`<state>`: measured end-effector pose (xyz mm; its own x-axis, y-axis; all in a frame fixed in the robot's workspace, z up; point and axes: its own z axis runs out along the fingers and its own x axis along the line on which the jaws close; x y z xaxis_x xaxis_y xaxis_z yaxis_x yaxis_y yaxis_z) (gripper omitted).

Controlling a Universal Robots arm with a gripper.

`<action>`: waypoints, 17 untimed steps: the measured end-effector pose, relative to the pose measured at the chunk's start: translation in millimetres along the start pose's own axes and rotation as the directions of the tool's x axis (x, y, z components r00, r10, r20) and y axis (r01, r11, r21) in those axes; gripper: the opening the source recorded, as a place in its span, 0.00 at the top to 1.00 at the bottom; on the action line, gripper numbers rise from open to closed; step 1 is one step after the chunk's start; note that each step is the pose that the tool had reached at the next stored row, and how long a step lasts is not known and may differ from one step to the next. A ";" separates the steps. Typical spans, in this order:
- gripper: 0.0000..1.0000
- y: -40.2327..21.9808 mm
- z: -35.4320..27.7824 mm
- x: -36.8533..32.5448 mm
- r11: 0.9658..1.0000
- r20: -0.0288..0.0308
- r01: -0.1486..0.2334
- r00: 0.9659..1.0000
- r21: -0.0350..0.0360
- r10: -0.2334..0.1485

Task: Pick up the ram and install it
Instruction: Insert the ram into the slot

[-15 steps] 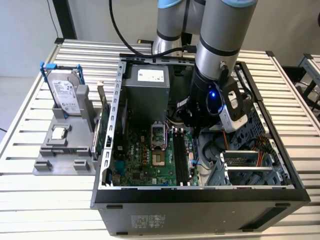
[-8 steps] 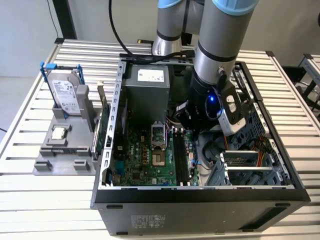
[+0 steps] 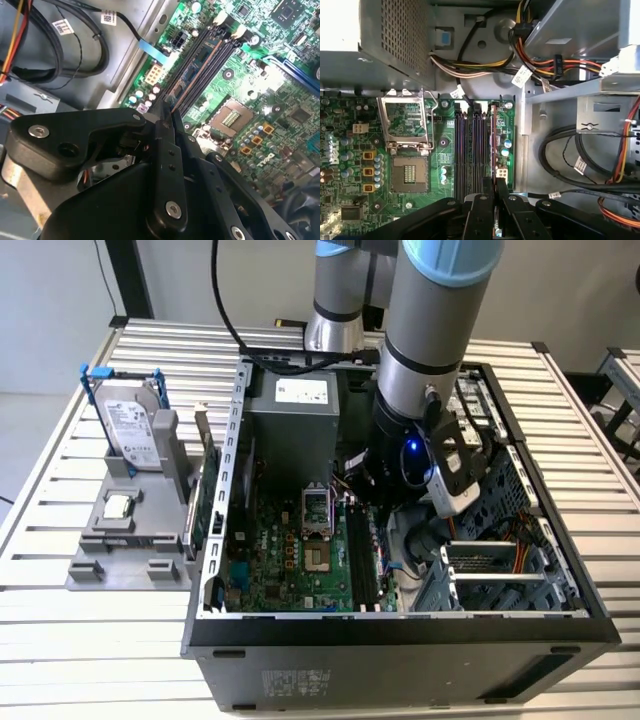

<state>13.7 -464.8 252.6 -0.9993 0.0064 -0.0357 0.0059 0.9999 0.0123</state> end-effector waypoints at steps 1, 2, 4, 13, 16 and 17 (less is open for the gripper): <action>1.00 -0.1 1.8 0.1 1.000 0.000 0.000 1.000 0.000 0.000; 1.00 -0.4 3.4 0.4 1.000 0.000 0.000 1.000 0.000 0.000; 1.00 -1.0 6.7 0.7 1.000 0.000 0.001 1.000 0.000 -0.001; 1.00 -5.3 16.5 1.6 1.000 0.000 0.002 1.000 0.000 -0.002; 1.00 -5.8 18.1 2.5 1.000 0.000 0.004 1.000 0.000 -0.004; 1.00 -6.0 19.0 2.7 1.000 0.000 0.004 1.000 0.000 -0.004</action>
<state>11.6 -470.6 233.5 -0.9994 0.0020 -0.0357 0.0016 0.9999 0.0124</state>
